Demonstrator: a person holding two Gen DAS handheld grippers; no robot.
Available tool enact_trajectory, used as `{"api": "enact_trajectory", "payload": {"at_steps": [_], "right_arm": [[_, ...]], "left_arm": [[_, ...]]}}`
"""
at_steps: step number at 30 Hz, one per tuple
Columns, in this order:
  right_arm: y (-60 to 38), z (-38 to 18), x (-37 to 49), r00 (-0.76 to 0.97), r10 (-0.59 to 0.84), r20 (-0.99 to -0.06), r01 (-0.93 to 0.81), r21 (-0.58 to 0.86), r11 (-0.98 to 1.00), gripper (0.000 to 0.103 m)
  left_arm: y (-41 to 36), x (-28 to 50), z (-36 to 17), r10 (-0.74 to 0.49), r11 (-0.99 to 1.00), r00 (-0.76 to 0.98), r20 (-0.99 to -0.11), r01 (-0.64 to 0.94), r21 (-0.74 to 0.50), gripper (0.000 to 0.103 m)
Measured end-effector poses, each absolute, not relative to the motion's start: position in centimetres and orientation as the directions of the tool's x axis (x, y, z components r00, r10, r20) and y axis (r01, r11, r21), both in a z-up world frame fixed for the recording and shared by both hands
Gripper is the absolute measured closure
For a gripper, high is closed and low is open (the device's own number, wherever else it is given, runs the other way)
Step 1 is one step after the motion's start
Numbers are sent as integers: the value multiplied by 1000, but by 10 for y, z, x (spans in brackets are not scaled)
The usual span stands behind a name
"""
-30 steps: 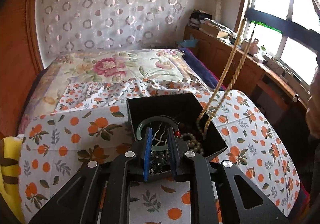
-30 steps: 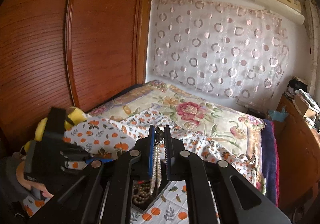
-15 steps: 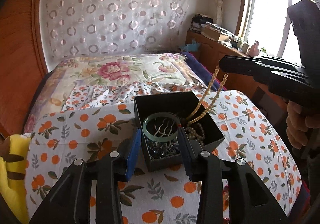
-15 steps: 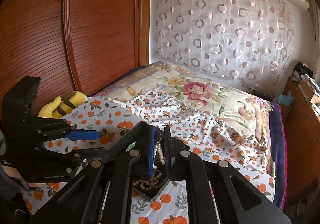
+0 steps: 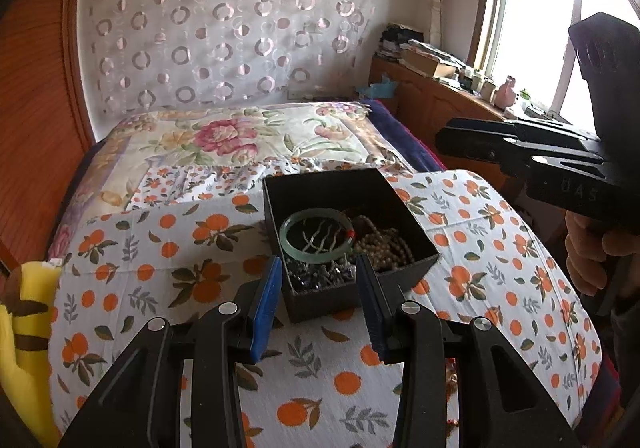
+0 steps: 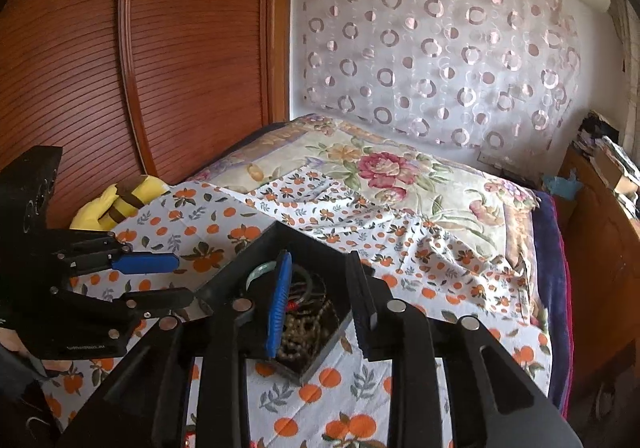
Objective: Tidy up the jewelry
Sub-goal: 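Move both tools back to the red cord bracelet on the bed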
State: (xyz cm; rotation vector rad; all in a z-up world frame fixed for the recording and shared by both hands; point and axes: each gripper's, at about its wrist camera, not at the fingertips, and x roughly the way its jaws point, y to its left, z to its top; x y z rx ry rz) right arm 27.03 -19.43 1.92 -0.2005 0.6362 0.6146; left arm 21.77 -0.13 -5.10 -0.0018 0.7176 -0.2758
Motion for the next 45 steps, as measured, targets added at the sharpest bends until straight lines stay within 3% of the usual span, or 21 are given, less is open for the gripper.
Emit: {"api": "enact_trajectory", "payload": {"at_steps": [11,13,16,18,21,33,37,38,45], "right_arm": [[-209,-38,206,545,466,-697,-601,63,797,72],[-208,-50,195,518,465,-718,-612,69,788,72],[-203,-65,180,484,464,-742,-630,72,773,73],[-197,-74,171,460,459,-760,-654,60,754,79],[-192,-80,163,431,463,-774,-678,60,732,81],[-183,-95,158,396,429,-812,-708,28,706,83],[-185,-97,158,398,431,-810,-705,30,708,91],[-186,-96,158,397,438,-807,-705,38,708,98],[-196,-89,158,419,452,-788,-693,44,720,98]], "left_arm": [[-16,182,-73,-285,951,676,-680,286,-114,65],[-18,177,-77,-284,950,667,-688,292,-109,58],[-17,170,-81,-277,951,662,-697,293,-99,56],[-17,166,-83,-277,950,655,-703,297,-98,53],[-18,160,-89,-273,949,644,-715,303,-89,49],[-15,156,-102,-267,952,625,-733,291,-99,49],[-14,156,-102,-266,952,626,-733,288,-99,49],[-14,156,-102,-266,952,626,-733,289,-99,49],[-22,154,-104,-286,944,608,-741,310,-110,48]]}}
